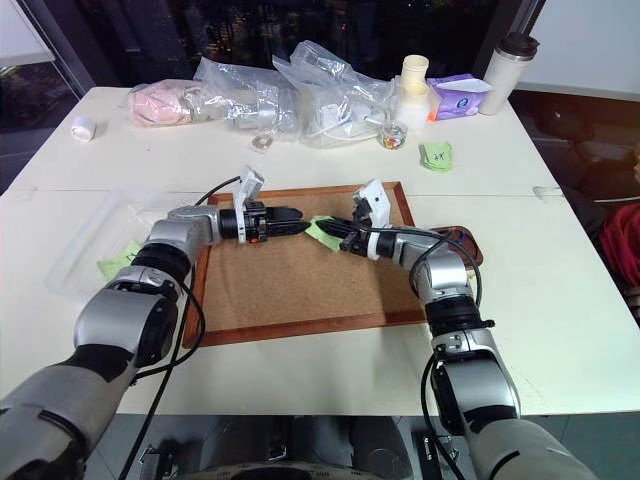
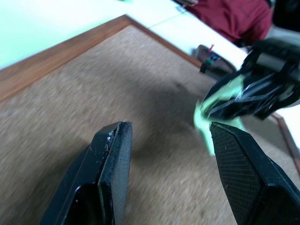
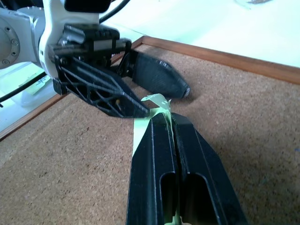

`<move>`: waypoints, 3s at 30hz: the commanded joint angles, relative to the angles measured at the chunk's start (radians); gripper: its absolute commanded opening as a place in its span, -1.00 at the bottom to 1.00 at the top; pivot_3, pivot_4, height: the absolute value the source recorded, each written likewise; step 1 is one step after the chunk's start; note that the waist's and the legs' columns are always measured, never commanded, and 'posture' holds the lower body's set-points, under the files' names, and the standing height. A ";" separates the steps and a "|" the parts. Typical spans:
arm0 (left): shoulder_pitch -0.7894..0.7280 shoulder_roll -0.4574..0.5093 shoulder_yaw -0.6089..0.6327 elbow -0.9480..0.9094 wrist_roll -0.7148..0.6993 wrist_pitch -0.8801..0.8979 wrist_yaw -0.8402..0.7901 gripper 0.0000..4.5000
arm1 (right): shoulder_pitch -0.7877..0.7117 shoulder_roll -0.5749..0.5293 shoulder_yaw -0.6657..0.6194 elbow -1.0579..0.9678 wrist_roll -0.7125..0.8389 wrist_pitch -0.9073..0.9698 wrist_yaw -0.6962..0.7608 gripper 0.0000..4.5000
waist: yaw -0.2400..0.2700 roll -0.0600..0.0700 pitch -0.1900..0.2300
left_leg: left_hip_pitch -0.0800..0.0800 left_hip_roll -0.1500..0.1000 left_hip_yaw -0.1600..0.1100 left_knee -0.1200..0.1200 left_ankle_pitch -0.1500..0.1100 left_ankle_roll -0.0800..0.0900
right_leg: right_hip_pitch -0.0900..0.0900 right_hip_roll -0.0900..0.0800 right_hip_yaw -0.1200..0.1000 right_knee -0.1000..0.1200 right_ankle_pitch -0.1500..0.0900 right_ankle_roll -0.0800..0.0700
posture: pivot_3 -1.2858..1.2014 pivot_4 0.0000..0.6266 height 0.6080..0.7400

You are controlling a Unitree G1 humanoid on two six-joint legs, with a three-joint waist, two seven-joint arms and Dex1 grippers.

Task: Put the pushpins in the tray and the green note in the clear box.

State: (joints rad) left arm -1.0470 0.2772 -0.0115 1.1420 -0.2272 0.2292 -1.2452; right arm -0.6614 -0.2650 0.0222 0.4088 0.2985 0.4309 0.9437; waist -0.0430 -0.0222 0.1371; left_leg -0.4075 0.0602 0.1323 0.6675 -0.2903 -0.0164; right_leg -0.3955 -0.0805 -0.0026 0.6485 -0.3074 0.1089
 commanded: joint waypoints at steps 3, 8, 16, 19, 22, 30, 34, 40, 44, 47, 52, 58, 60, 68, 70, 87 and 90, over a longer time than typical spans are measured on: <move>-0.028 -0.030 0.022 0.011 0.006 0.003 -0.030 0.32 | -0.001 -0.006 -0.017 -0.047 0.022 -0.001 -0.016 -0.99 | -0.001 0.000 0.000 | 0.000 0.000 0.000 0.000 0.000 0.000 | 0.000 0.000 0.000 0.000 0.000 0.000 | 0.03 -0.52 0.95; -0.029 -0.039 0.020 0.017 0.013 0.012 -0.046 0.32 | -0.002 -0.003 -0.021 -0.043 0.024 -0.006 -0.029 -0.99 | -0.002 0.000 0.000 | 0.000 0.000 0.000 0.000 0.000 0.000 | 0.000 0.000 0.000 0.000 0.000 0.000 | 0.03 -0.52 0.95; -0.033 -0.045 0.017 0.031 0.027 0.043 -0.100 0.32 | 0.008 -0.002 -0.017 -0.085 0.064 0.038 -0.019 -0.99 | 0.000 0.000 0.000 | 0.000 0.000 0.000 0.000 0.000 0.000 | 0.000 0.000 0.000 0.000 0.000 0.000 | 0.03 -0.52 0.95; -0.035 -0.046 0.007 0.034 0.040 0.042 -0.122 0.32 | 0.015 -0.008 -0.006 -0.113 0.076 0.063 -0.008 -0.99 | -0.001 0.000 0.000 | 0.000 0.000 0.000 0.000 0.000 0.000 | 0.000 0.000 0.000 0.000 0.000 0.000 | 0.03 -0.52 0.95; -0.046 -0.051 0.012 0.041 0.047 0.043 -0.128 0.32 | 0.025 -0.014 0.005 -0.146 0.082 0.083 0.000 -0.99 | 0.000 0.000 0.000 | 0.000 0.000 0.000 0.000 0.000 0.000 | 0.000 0.000 0.000 0.000 0.000 0.000 | 0.03 -0.52 0.95; -0.059 -0.059 0.006 0.055 0.076 0.035 -0.162 0.20 | 0.035 -0.007 0.017 -0.182 0.086 0.102 -0.008 -1.00 | 0.000 0.000 0.000 | 0.000 0.000 0.000 0.000 0.000 0.000 | 0.000 0.000 0.000 0.000 0.000 0.000 | 0.03 -0.52 0.95; -0.066 -0.063 0.022 0.058 0.073 0.039 -0.160 -0.58 | 0.041 -0.007 0.020 -0.191 0.088 0.106 -0.008 -1.00 | 0.000 0.000 0.000 | 0.000 0.000 -0.001 0.000 0.000 0.000 | 0.000 0.000 0.000 0.000 0.000 0.000 | 0.03 -0.52 0.95; -0.068 -0.065 0.036 0.058 0.066 0.045 -0.160 -0.97 | 0.047 -0.009 0.023 -0.195 0.088 0.110 -0.005 -1.00 | 0.000 0.000 0.000 | 0.000 0.000 -0.001 0.000 0.000 0.000 | 0.000 0.000 0.000 0.000 0.000 0.000 | 0.03 -0.52 0.95; -0.067 -0.064 0.047 0.054 0.060 0.044 -0.157 -0.97 | 0.048 -0.010 0.025 -0.197 0.088 0.113 -0.003 -1.00 | 0.000 0.000 0.000 | 0.000 0.000 -0.001 0.000 0.000 0.000 | 0.000 0.000 0.000 0.000 0.000 0.000 | 0.03 -0.52 0.95; -0.064 -0.060 0.049 0.048 0.062 0.043 -0.166 -0.97 | 0.052 -0.013 0.027 -0.195 0.085 0.113 -0.001 -1.00 | 0.000 0.000 0.000 | 0.000 0.000 -0.001 0.000 0.000 0.000 | 0.000 0.000 0.000 0.000 0.000 0.000 | 0.03 -0.52 0.95; -0.050 -0.048 0.044 0.031 0.064 0.045 -0.194 -0.99 | 0.062 -0.026 0.016 -0.195 0.081 0.099 -0.004 -0.89 | 0.000 0.000 0.000 | 0.000 0.000 -0.001 0.000 0.000 0.000 | 0.000 0.000 0.000 0.000 0.000 0.000 | 0.03 -0.52 0.95; -0.030 -0.029 0.040 -0.012 0.059 0.053 -0.219 -1.00 | 0.090 -0.058 -0.031 -0.263 0.099 0.086 -0.037 0.22 | 0.001 0.000 0.000 | -0.001 0.000 -0.001 0.000 0.000 0.000 | 0.000 0.000 0.000 0.000 0.000 0.000 | 0.03 -0.52 0.95; -0.025 -0.017 0.048 -0.045 0.049 0.063 -0.218 -1.00 | 0.114 -0.070 -0.066 -0.331 0.116 0.094 -0.073 0.62 | 0.001 0.000 0.000 | -0.001 0.000 -0.001 0.000 0.000 0.000 | 0.000 0.000 0.000 0.000 0.000 0.000 | 0.03 -0.52 0.95; 0.019 0.079 0.146 -0.547 -0.002 0.273 0.136 -1.00 | 0.233 -0.139 -0.223 -0.796 0.358 0.375 -0.250 0.62 | 0.001 0.000 0.000 | -0.001 0.002 -0.004 0.000 0.000 0.000 | -0.001 0.000 0.000 0.000 0.000 0.000 | 0.03 -0.52 0.95; 0.045 0.138 0.157 -0.750 0.048 0.403 0.291 -1.00 | 0.256 -0.186 -0.194 -0.882 0.391 0.442 -0.252 0.62 | -0.001 0.000 0.000 | -0.001 0.002 -0.005 0.000 0.000 0.000 | -0.001 0.000 0.000 0.000 0.000 0.000 | 0.03 -0.52 0.95; 0.367 0.698 0.047 -1.353 0.127 1.356 0.530 -1.00 | 0.225 -0.280 0.035 -0.851 0.353 0.388 -0.155 0.62 | 0.031 -0.007 0.000 | -0.001 -0.001 -0.003 0.000 -0.002 0.003 | -0.001 -0.002 0.001 -0.001 0.000 0.000 | 0.03 -0.52 0.95; 0.402 0.658 0.091 -1.372 0.121 1.347 0.583 -0.55 | 0.216 -0.277 0.042 -0.831 0.345 0.371 -0.146 0.64 | 0.031 -0.007 0.000 | 0.000 0.000 -0.004 0.000 -0.001 0.002 | -0.001 -0.001 0.001 -0.001 0.000 0.000 | 0.03 -0.52 0.95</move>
State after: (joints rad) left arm -0.6290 0.9277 0.0269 -0.1914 -0.1008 1.5822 -0.6880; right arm -0.4237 -0.5393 0.0699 -0.4078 0.6415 0.8259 0.7859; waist -0.0117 -0.0294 0.1370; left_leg -0.4075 0.0606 0.1287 0.6677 -0.2914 -0.0144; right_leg -0.3960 -0.0810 -0.0013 0.6477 -0.3075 0.1084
